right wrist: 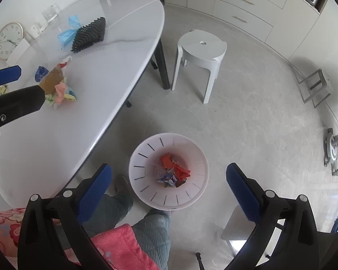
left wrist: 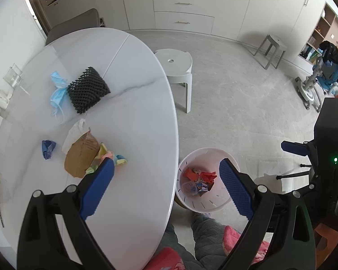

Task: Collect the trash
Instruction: 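Move both empty tools back over the table, then grasp the blue crumpled cloth with the left tool, then grasp the blue face mask with the right tool while the left tool holds the cloth, then carry the cloth and mask to the bin and open both tools over it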

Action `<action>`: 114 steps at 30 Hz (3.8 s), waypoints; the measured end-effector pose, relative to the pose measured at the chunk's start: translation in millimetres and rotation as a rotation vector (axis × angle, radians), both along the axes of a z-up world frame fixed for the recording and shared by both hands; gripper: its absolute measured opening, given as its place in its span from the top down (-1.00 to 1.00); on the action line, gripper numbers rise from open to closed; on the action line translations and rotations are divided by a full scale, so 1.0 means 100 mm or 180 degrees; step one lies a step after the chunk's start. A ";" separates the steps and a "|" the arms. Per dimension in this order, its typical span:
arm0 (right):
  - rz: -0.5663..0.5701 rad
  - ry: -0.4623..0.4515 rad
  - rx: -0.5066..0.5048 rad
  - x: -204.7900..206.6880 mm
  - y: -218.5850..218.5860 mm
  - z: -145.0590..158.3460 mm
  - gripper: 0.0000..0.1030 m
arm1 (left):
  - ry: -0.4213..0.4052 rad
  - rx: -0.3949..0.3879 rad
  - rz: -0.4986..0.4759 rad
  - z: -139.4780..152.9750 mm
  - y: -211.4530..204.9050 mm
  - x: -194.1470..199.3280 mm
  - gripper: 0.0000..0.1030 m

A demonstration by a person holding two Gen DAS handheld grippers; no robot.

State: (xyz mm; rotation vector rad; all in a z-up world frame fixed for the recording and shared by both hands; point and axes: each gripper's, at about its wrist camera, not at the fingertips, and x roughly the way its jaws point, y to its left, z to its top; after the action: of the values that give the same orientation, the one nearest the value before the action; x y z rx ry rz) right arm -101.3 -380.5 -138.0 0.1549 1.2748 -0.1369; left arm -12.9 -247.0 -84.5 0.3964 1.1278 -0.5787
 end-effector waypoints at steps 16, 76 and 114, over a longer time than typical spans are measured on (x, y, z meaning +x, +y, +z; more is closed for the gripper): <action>0.0477 -0.0283 -0.0054 0.69 0.48 0.32 -0.95 | -0.0073 -0.0208 0.0646 0.14 0.82 0.38 -0.75; 0.1428 -0.0280 0.0525 4.47 2.02 -0.29 -0.95 | 0.0392 -0.0344 0.2245 -1.27 2.53 2.33 0.43; 0.0142 -0.0469 0.0319 0.79 -0.15 0.38 0.80 | 0.0465 -0.0437 -0.0055 -0.39 0.11 0.57 0.42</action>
State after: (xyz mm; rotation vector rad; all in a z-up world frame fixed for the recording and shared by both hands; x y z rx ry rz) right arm -22.3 -395.0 -99.8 0.2188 1.1379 -0.0227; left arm 43.7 -235.6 -123.1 0.2487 1.2173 -0.7050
